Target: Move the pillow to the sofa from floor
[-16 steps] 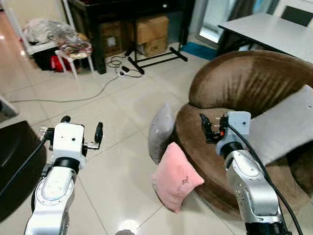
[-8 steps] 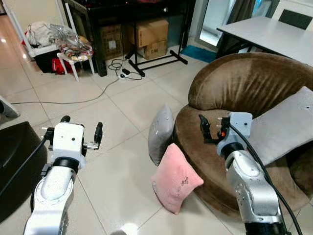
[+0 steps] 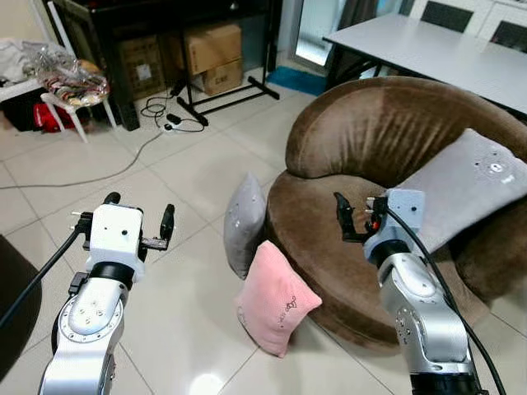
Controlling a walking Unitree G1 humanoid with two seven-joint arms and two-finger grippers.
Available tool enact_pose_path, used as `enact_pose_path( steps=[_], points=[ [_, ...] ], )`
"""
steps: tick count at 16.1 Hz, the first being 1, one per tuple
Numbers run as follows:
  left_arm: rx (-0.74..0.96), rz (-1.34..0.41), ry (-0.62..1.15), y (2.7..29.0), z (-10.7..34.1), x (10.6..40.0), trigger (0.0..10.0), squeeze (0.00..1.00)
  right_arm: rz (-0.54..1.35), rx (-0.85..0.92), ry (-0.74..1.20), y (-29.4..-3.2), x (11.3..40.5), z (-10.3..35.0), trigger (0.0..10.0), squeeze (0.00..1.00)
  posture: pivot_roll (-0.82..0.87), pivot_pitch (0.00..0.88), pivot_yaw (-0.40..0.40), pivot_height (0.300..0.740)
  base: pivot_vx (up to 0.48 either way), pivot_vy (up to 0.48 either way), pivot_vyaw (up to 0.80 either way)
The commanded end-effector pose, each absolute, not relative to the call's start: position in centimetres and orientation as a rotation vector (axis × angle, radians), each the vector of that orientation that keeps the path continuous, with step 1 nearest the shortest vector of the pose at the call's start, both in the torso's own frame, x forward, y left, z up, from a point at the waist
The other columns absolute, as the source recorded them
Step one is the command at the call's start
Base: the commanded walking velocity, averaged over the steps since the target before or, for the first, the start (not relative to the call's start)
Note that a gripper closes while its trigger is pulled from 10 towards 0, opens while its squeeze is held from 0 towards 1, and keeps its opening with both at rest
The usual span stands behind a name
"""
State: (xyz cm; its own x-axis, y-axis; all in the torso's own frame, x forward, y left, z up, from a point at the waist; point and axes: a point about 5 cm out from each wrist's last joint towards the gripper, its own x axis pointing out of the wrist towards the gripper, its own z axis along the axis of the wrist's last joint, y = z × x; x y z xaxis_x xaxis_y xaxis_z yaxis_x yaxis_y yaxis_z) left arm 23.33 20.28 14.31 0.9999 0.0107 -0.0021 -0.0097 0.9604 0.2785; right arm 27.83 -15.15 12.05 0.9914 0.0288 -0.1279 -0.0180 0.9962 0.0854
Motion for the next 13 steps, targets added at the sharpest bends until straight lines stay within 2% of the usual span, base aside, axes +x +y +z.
enact_pose_path(
  steps=[1,4,6,11,13],
  points=[
    [0.280,-0.003,0.005,20.14,14.21,23.50,10.0,1.00,0.008,0.083,0.100,-15.49,28.03,12.77,10.0,0.00,-0.02,0.000,-0.047,0.740,0.259,0.000,0.00],
    [0.282,-0.005,0.005,20.22,14.22,23.56,10.0,1.00,0.034,0.032,0.093,-15.15,28.10,12.90,10.0,0.00,-0.02,0.000,-0.047,0.740,0.263,0.000,0.00],
    [0.283,-0.006,0.005,20.27,14.18,23.59,10.0,1.00,0.010,0.041,0.086,-15.25,28.16,13.01,10.0,0.00,-0.02,0.000,-0.043,0.740,0.277,0.000,0.80],
    [0.282,-0.013,0.007,20.27,14.05,23.72,10.0,1.00,-0.011,0.078,0.098,-15.55,28.11,12.86,10.0,0.00,-0.03,0.000,-0.039,0.740,0.278,0.000,0.00],
    [0.281,-0.015,0.006,20.28,14.03,23.76,10.0,1.00,-0.020,0.085,0.124,-15.55,28.15,12.59,10.0,0.00,-0.03,0.000,-0.039,0.740,0.285,0.000,-0.80]
  ],
)
